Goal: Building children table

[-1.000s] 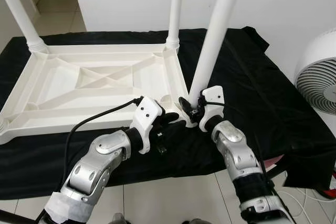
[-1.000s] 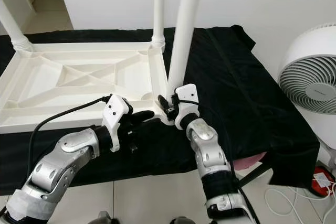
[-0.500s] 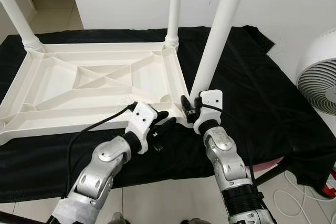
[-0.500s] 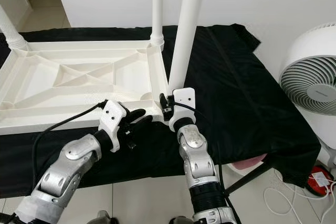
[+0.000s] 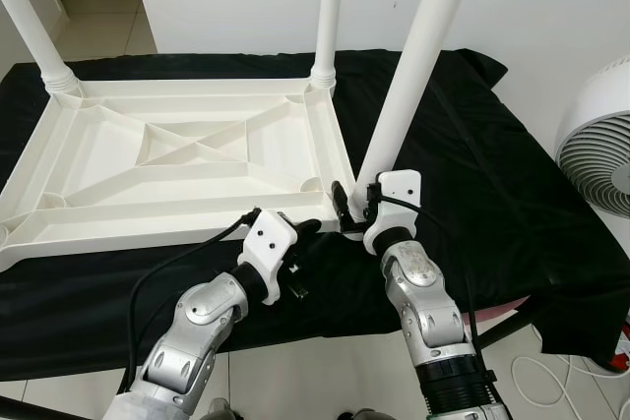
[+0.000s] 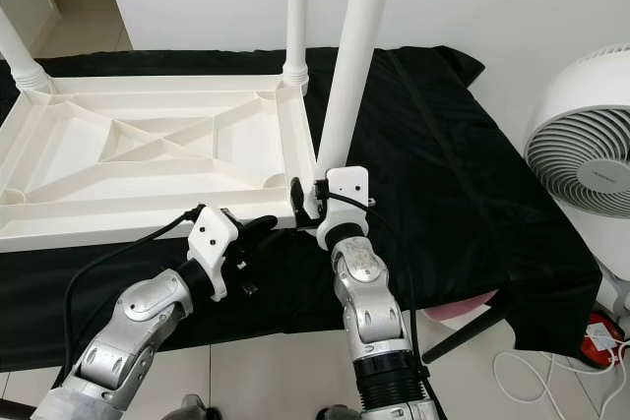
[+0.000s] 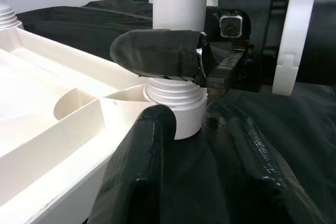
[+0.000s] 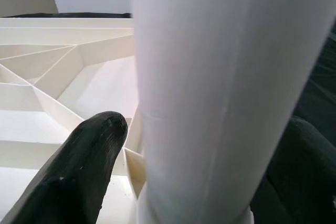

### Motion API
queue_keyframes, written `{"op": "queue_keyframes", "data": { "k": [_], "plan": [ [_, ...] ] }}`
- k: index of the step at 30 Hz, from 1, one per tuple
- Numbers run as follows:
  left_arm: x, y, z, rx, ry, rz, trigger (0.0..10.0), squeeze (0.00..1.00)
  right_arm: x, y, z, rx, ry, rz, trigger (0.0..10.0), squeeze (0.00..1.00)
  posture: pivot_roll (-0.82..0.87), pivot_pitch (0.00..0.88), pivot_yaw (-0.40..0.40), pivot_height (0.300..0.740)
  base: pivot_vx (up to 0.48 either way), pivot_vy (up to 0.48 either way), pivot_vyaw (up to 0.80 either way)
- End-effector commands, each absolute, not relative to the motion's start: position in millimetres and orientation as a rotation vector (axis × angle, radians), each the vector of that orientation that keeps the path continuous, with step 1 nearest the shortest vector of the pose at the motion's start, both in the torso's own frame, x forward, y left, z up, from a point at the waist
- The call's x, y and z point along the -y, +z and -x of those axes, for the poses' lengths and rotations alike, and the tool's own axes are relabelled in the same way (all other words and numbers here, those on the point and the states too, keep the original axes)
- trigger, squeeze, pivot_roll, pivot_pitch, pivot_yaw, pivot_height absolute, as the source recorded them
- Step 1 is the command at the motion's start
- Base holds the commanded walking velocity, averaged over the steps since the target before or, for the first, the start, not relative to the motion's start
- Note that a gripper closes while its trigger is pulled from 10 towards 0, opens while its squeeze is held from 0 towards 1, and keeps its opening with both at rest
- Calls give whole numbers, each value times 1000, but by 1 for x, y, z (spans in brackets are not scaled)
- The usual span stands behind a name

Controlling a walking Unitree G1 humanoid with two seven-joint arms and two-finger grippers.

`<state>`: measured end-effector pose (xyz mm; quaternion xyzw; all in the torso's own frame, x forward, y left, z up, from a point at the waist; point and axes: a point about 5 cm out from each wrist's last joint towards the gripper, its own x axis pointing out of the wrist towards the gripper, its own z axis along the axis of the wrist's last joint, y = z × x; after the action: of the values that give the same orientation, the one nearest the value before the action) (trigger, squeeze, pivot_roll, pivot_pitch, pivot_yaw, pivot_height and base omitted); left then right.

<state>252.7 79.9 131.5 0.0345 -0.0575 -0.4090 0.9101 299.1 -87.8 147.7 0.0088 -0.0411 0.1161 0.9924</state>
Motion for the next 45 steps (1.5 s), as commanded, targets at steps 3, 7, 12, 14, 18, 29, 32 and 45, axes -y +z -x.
{"op": "queue_keyframes", "data": {
  "k": [3,7,12,14,18,29,32,45],
  "plan": [
    [-80,132,-248,124,-896,-59,10000,0,84,147,-296,70,329,-16,10000,0,-21,60,-28,740,0,0,0],
    [-80,133,-248,124,-914,-73,10000,0,85,148,-299,69,470,31,10000,0,-36,59,-22,740,0,0,0],
    [-72,131,-243,120,-976,-80,10000,0,93,147,-307,103,778,212,10000,0,-45,50,-5,740,0,0,0],
    [-72,131,-242,118,-982,-78,10000,0,97,147,-310,103,793,231,10000,0,-44,52,-6,740,0,0,0],
    [-72,132,-242,117,-984,-76,10000,0,107,148,-319,106,803,267,10000,0,-36,51,-6,740,0,0,0],
    [-73,135,-239,115,-980,-70,10000,0,111,145,-338,69,876,284,10000,0,-2,51,-11,740,0,0,0],
    [-77,136,-239,111,-971,-74,10000,0,111,147,-343,74,932,284,0,0,14,52,-14,740,0,0,0],
    [-80,134,-239,88,-965,-82,10000,0,101,123,-324,39,898,120,0,0,16,59,-26,740,0,0,0]
  ]
}}
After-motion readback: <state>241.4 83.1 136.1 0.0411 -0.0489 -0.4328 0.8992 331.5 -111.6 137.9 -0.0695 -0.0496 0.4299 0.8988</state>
